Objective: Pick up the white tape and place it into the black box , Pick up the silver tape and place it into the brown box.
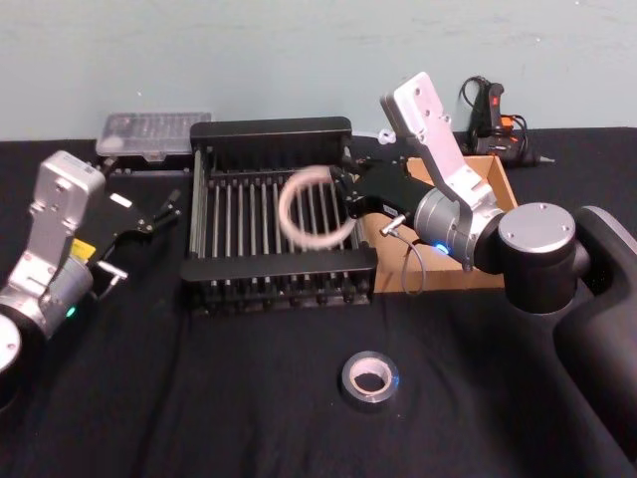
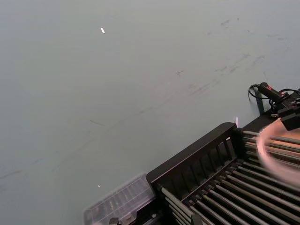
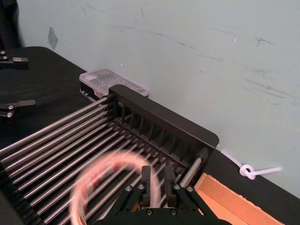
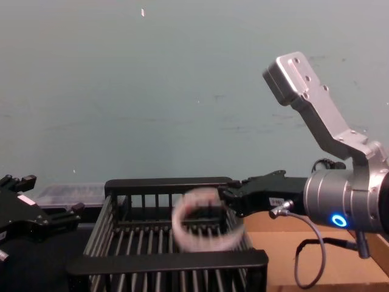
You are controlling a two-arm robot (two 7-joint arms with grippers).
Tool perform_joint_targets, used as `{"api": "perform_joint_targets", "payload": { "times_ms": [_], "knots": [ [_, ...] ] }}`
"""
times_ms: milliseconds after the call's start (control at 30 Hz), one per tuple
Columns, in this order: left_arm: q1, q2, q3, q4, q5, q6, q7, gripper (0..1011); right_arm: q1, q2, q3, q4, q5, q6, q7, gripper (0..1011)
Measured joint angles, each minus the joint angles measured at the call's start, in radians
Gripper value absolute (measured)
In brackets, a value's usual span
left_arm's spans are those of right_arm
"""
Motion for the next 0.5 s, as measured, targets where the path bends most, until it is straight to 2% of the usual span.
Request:
{"api": "perform_joint_targets", "payload": {
  "times_ms": [400,467,500],
  "knots": [
    [0.000,0.000,0.000,0.000,0.000,0.000,0.000,1002,-0.001,0.001,0.001,-0.001,0.000,0.001,-0.001,516],
    [0.000,0.000,0.000,0.000,0.000,0.000,0.000,1001,-0.001,0.001,0.001,-0.002,0.000,0.001,-0.001,626],
    [0.000,0.000,0.000,0.000,0.000,0.000,0.000,1001,-0.001,0.001,0.001,-0.002,0.000,0.001,-0.001,626]
  ]
}}
